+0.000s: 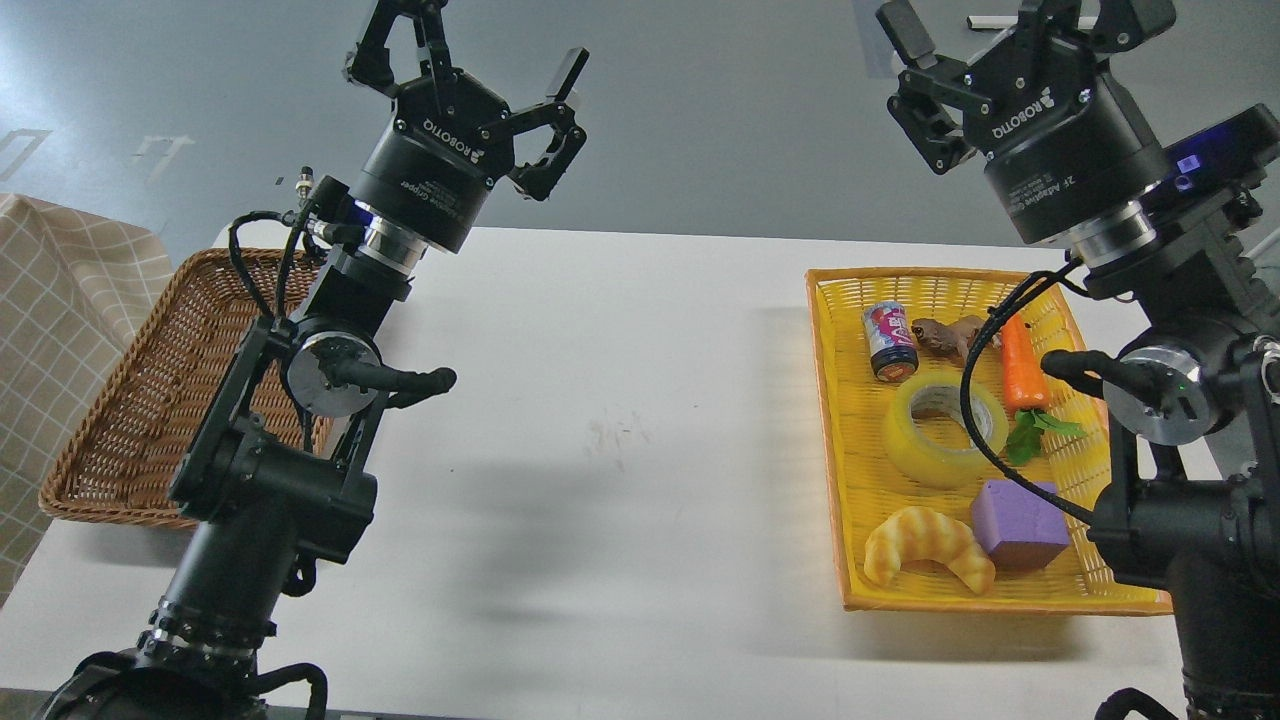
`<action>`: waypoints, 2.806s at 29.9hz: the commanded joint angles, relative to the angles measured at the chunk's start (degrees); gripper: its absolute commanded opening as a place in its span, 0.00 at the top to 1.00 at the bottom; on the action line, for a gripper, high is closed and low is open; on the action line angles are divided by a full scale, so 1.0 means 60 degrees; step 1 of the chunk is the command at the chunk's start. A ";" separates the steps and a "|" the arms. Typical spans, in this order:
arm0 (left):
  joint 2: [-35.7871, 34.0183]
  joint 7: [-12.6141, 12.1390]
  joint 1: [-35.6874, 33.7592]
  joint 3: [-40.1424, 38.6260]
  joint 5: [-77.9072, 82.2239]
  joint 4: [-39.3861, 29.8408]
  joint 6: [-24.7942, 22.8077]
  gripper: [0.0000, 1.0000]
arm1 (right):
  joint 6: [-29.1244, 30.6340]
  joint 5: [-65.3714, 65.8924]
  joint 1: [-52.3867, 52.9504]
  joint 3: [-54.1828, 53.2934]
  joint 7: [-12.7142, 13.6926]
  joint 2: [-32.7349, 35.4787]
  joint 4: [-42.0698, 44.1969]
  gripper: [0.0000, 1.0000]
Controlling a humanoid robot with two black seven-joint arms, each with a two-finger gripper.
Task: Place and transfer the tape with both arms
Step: 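Move the right gripper outward and lower it beside the yellow tray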
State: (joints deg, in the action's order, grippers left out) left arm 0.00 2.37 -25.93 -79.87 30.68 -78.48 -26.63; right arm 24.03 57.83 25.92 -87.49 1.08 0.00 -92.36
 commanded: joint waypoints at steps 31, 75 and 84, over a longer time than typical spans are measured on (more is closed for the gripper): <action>0.0000 -0.0102 -0.0058 0.0055 0.0013 -0.0015 0.0015 0.02 | -0.0036 0.0001 -0.0101 -0.0022 -0.0004 0.0000 -0.0090 0.00; 0.0000 -0.0088 -0.0336 0.0040 0.0145 -0.0015 0.0483 0.02 | -0.0021 0.0587 -0.0072 0.0168 0.0772 0.2035 -0.0398 0.03; 0.0000 -0.0088 -0.0278 0.0025 0.0145 -0.0015 0.0469 0.02 | 0.0037 0.1009 -0.0057 0.0488 0.1313 0.4025 -0.0647 0.03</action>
State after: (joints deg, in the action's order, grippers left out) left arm 0.00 1.85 -27.70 -79.71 31.55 -78.57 -23.81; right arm 24.13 61.74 25.58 -86.20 7.29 19.79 -96.18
